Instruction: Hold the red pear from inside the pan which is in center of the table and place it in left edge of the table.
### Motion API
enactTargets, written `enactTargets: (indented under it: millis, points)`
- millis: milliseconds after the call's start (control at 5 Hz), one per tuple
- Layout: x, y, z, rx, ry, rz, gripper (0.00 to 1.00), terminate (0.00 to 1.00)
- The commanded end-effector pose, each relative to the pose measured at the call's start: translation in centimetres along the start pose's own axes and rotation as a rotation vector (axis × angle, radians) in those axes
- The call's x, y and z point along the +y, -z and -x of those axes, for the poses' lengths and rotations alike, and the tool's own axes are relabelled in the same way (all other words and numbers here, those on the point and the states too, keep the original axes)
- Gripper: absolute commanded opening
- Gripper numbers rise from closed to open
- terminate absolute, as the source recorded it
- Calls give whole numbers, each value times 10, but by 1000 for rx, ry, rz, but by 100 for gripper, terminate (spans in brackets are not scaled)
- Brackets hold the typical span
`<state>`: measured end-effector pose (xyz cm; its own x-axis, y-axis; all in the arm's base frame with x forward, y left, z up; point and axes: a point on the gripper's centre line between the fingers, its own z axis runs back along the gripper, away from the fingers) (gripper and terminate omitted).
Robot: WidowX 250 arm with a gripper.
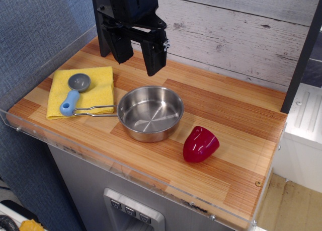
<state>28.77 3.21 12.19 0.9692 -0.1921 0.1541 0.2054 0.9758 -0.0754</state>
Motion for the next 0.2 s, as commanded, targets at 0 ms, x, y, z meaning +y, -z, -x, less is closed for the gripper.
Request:
enactTargets:
  millis: [0]
  points:
    - [1,-13,0,-47,9,-20,100,100]
